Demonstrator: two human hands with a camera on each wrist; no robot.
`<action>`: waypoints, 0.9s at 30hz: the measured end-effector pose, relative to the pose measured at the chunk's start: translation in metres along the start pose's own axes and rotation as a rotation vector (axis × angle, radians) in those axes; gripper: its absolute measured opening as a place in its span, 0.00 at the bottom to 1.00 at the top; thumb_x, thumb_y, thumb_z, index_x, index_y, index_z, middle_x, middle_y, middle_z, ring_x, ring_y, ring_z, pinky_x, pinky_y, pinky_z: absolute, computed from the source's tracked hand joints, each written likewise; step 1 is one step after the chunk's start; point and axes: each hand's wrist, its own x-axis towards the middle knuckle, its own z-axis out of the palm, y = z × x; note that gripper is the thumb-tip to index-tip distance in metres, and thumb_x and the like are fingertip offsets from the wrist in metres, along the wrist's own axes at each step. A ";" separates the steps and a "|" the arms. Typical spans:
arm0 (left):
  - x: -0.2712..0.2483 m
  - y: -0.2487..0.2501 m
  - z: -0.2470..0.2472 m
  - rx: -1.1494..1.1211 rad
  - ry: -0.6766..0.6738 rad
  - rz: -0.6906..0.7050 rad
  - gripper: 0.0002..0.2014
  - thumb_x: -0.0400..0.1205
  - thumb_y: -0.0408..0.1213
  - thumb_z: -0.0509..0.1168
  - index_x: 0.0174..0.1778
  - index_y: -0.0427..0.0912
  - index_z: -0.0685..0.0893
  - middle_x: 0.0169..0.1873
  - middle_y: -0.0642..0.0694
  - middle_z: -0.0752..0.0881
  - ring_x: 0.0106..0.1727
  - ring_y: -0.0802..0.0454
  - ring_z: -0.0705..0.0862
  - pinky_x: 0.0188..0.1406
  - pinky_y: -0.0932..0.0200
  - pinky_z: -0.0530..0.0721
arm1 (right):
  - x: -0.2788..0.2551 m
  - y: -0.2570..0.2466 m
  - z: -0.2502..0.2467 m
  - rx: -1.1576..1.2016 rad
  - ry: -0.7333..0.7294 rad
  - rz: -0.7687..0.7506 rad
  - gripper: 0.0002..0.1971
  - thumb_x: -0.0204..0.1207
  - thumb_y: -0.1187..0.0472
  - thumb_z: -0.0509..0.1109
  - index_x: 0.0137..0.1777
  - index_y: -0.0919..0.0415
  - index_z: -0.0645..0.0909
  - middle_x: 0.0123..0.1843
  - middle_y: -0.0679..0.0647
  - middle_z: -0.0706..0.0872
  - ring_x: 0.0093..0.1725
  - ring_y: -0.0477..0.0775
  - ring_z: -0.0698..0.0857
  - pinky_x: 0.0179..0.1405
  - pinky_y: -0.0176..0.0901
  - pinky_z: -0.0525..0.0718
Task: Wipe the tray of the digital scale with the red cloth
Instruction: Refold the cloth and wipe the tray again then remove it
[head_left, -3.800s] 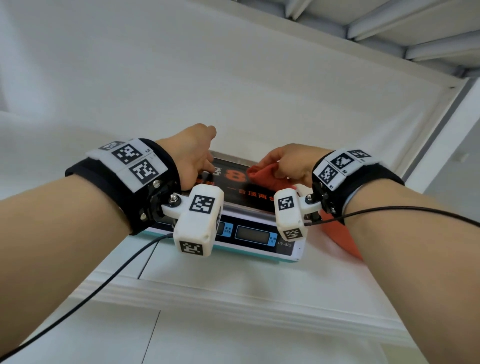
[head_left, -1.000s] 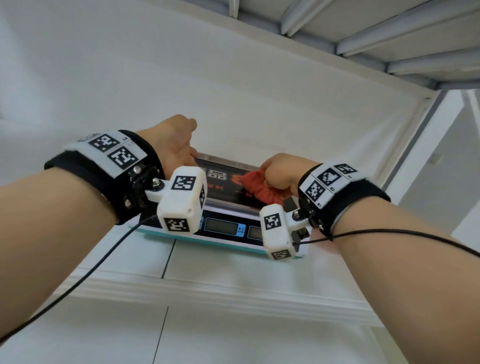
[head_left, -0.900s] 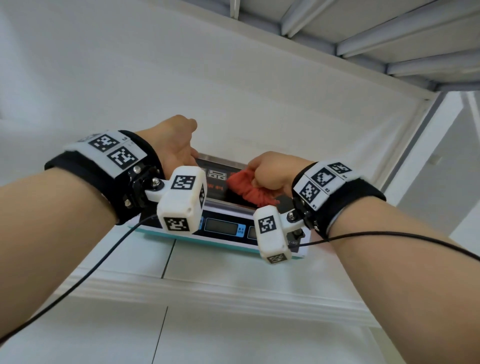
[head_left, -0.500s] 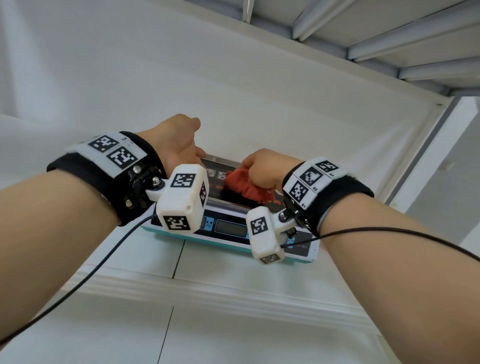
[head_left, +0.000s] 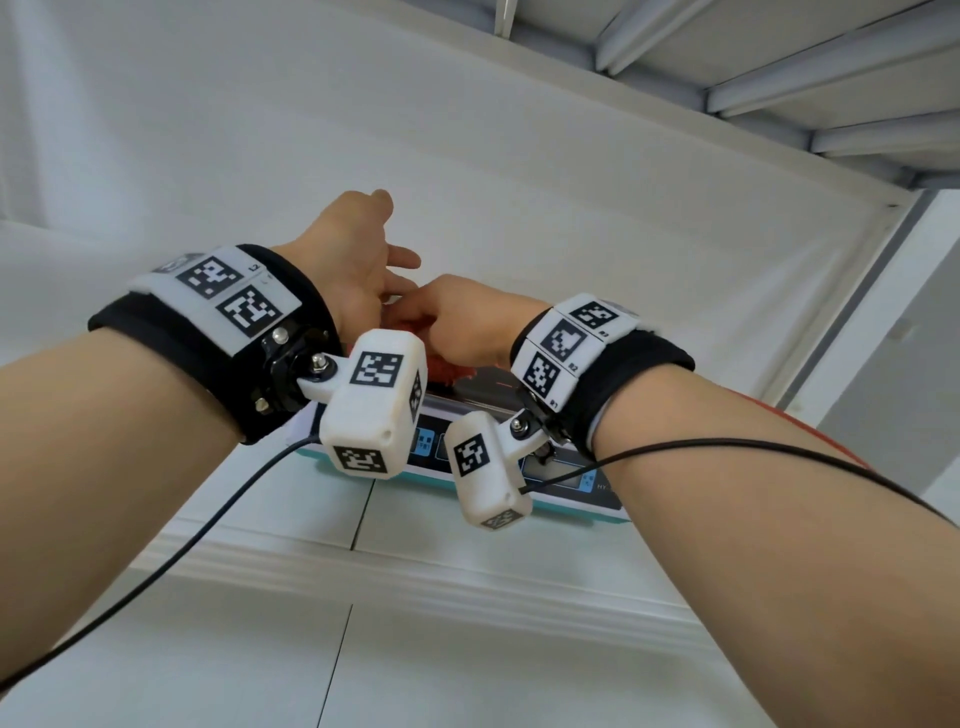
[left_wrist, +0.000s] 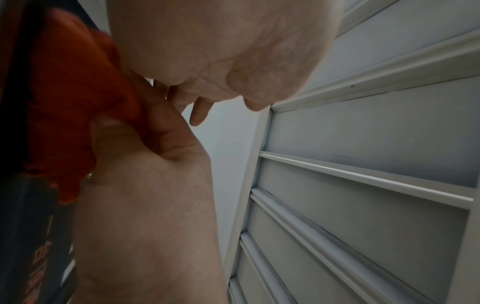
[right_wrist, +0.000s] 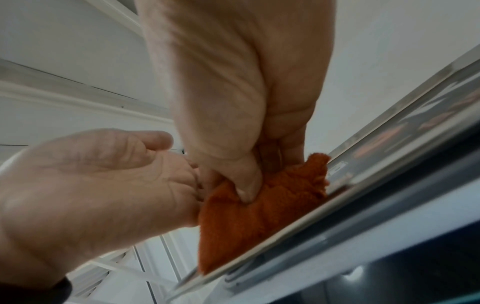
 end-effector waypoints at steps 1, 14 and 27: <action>0.001 0.001 0.001 -0.001 -0.003 -0.006 0.31 0.84 0.62 0.49 0.64 0.37 0.77 0.69 0.31 0.76 0.59 0.31 0.78 0.42 0.35 0.81 | 0.000 0.001 0.001 0.010 -0.007 -0.016 0.23 0.81 0.72 0.63 0.66 0.48 0.87 0.39 0.39 0.82 0.37 0.41 0.79 0.33 0.30 0.78; 0.004 -0.009 0.021 0.240 0.018 -0.159 0.38 0.84 0.63 0.44 0.80 0.35 0.64 0.77 0.23 0.64 0.77 0.26 0.62 0.33 0.34 0.73 | -0.034 0.044 -0.023 0.126 -0.089 0.048 0.26 0.75 0.81 0.59 0.49 0.55 0.93 0.36 0.38 0.93 0.44 0.43 0.92 0.51 0.40 0.91; 0.005 -0.020 0.054 0.191 -0.084 -0.093 0.37 0.85 0.62 0.43 0.84 0.40 0.58 0.81 0.31 0.61 0.82 0.31 0.54 0.44 0.38 0.75 | -0.071 0.089 -0.037 0.000 -0.073 0.208 0.26 0.73 0.83 0.62 0.42 0.53 0.93 0.37 0.44 0.94 0.41 0.46 0.92 0.51 0.44 0.91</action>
